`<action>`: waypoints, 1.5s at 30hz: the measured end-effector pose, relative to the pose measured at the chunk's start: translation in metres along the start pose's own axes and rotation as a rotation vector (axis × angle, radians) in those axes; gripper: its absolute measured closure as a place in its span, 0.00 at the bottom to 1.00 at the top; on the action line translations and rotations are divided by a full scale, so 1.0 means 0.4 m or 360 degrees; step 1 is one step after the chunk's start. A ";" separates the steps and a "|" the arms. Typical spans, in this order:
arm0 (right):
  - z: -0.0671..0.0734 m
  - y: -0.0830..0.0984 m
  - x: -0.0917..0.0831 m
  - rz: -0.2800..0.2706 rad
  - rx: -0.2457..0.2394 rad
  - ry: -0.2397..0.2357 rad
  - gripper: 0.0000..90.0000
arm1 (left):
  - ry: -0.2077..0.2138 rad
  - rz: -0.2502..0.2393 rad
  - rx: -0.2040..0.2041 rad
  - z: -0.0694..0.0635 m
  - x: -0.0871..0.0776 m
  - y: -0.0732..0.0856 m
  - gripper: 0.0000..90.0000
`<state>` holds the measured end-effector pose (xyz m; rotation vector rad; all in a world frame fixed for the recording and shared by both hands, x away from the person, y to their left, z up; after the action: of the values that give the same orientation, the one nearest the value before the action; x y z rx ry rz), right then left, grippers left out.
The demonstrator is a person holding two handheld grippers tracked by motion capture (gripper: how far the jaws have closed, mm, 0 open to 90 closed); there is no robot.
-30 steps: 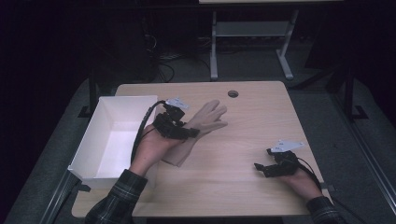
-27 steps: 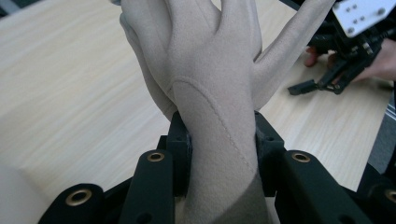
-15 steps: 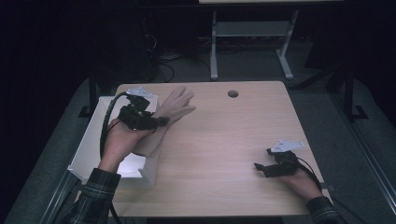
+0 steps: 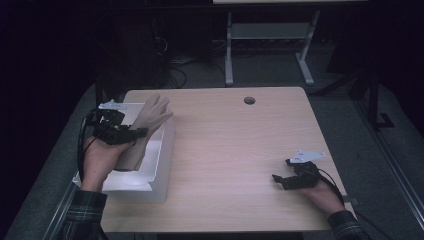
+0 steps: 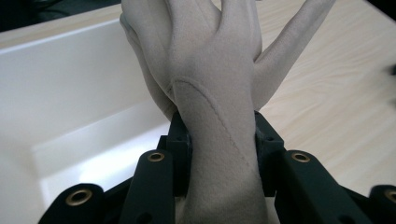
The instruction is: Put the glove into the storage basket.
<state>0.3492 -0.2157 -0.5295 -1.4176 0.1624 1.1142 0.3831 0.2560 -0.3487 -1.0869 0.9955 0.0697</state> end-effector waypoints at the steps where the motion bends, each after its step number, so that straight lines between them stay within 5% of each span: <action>1: 0.000 0.000 0.000 0.0000 0.0000 0.0000 0.20 | -0.0017 0.0010 -0.0015 0.011 0.000 0.014 0.74; 7: 0.000 0.000 0.000 -0.0001 -0.0002 0.0001 0.20 | -0.0080 0.0046 -0.0088 0.052 0.017 0.074 0.74; 16: -0.001 0.000 0.000 -0.0001 -0.0003 0.0001 0.20 | -0.0116 0.0152 -0.0120 0.067 0.107 0.148 0.74; 29: 0.000 0.000 0.000 -0.0001 0.0000 0.0001 0.20 | -0.0066 0.0265 -0.0186 0.075 0.207 0.231 0.71; 45: 0.000 0.000 0.000 0.0000 0.0000 0.0001 0.20 | -0.0044 0.0303 -0.0167 0.070 0.222 0.243 0.39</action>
<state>0.3493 -0.2157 -0.5295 -1.4177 0.1629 1.1138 0.4049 0.2909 -0.4770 -1.0808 1.0781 0.2936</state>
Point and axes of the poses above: each handheld gripper's, and its own axes: x roughly forward along the jaws, y roughly out of its underside, z roughly to its left, the point moved 7 cm from there along x, roughly forward along the jaws, and after that the axes turned 15 degrees about x, right-handed, at the moved point
